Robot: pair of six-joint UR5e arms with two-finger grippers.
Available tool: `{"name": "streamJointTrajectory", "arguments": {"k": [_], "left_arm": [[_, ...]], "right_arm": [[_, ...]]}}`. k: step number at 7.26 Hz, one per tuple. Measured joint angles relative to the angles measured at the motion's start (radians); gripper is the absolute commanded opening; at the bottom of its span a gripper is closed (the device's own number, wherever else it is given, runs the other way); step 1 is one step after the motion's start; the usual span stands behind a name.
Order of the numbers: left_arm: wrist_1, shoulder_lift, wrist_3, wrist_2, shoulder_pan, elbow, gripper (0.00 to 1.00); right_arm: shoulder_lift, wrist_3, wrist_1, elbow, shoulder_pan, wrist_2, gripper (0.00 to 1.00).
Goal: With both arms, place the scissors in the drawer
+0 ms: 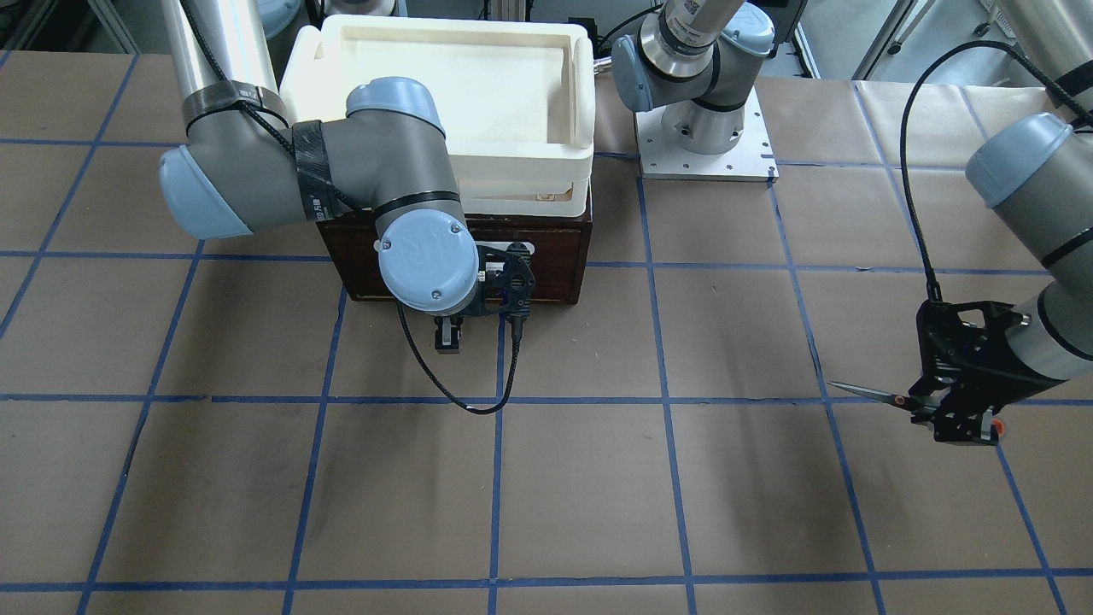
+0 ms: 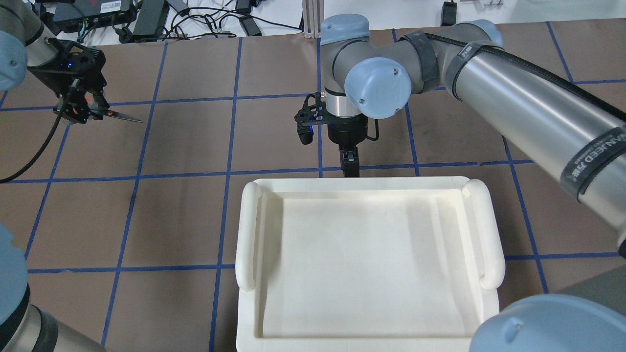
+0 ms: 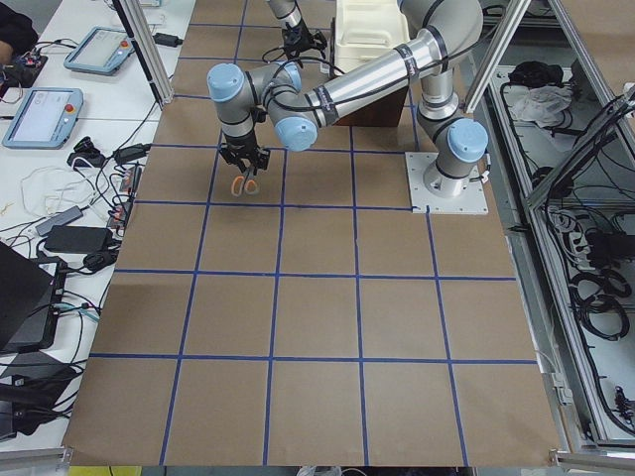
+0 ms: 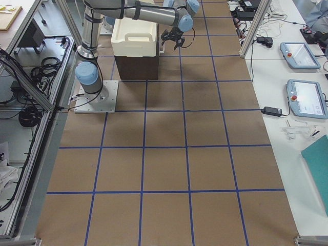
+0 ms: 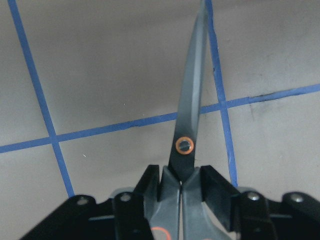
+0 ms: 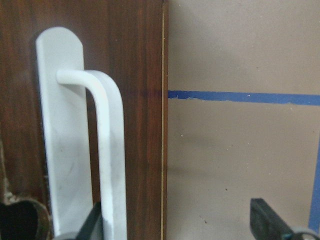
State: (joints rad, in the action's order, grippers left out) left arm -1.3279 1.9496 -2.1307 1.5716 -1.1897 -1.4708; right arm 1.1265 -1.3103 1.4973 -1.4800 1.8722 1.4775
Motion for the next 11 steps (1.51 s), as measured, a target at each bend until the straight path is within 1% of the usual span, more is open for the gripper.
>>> {"name": "streamJointTrajectory", "arguments": {"k": [3,8,11], "left_arm": [[-0.006,0.0,0.001,0.002,0.001,0.0,0.0],[-0.008,0.0,0.0,0.004,0.003,-0.006,0.0],[-0.009,0.0,0.001,0.006,0.002,-0.011,0.0]], "right_arm": [[-0.002,-0.007,0.023,0.003,0.001,0.001,1.0],[-0.005,-0.027,0.116,0.009,-0.004,0.009,1.0],[-0.02,-0.038,0.133,0.039,-0.012,0.013,1.0]]}}
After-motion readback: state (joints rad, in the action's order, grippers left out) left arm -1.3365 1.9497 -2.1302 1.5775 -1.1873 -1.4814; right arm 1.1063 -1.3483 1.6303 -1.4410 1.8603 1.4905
